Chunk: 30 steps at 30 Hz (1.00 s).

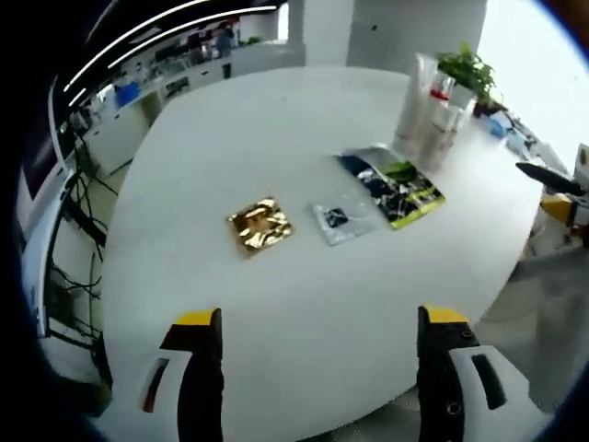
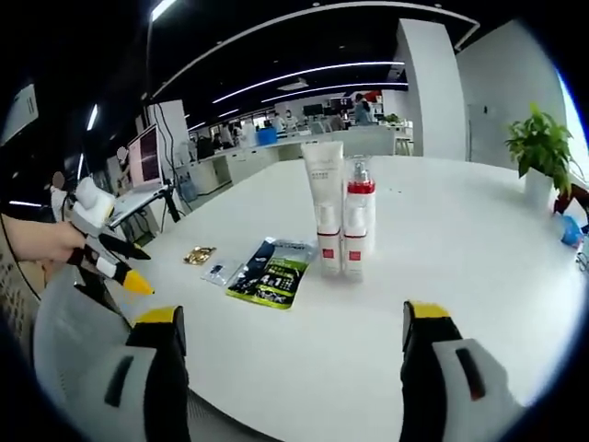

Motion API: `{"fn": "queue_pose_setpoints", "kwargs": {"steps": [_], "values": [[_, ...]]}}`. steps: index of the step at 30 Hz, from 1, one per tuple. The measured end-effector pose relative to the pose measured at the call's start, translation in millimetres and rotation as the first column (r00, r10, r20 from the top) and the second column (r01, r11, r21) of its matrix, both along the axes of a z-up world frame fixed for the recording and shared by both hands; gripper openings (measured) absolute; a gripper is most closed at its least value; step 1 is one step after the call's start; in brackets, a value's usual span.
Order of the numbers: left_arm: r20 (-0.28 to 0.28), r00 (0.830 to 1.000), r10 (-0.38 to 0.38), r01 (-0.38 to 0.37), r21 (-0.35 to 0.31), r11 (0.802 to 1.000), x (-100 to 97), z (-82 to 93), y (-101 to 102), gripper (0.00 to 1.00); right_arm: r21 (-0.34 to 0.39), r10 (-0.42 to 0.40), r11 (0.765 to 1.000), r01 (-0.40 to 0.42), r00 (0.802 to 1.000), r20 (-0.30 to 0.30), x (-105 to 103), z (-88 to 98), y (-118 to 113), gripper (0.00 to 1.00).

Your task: Arrange the skincare products in the storage area until every visible bottle or jar stands upright without overlapping.

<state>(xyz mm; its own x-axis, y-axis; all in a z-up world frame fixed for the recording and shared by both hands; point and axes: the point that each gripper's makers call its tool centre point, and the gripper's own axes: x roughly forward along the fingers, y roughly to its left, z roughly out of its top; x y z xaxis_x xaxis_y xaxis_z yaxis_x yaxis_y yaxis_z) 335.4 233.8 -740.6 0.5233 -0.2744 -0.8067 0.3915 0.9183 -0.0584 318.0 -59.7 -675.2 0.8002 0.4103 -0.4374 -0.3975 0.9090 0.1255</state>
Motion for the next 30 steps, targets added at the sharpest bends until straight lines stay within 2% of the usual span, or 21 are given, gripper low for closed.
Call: {"fn": "queue_pose_setpoints", "kwargs": {"steps": [6, 18, 30], "values": [[-0.003, 1.000, 0.003, -0.003, 0.006, 1.000, 12.8, -2.8, -2, 0.80, 0.001, -0.007, 1.000, 0.007, 1.000, -0.007, 0, -1.0, -1, 0.98], [-0.025, 0.998, 0.065, -0.065, 0.011, 0.998, 34.3, -15.1, 2, 0.75, 0.002, -0.023, 1.000, 0.023, 1.000, -0.019, 2, -4.0, -4, 0.97], [-0.014, 0.992, 0.129, -0.129, 0.020, 0.991, 56.9, -21.0, 10, 0.69, -0.005, -0.027, 1.000, 0.026, 0.999, -0.026, 2, -5.8, -5, 0.96]]}}
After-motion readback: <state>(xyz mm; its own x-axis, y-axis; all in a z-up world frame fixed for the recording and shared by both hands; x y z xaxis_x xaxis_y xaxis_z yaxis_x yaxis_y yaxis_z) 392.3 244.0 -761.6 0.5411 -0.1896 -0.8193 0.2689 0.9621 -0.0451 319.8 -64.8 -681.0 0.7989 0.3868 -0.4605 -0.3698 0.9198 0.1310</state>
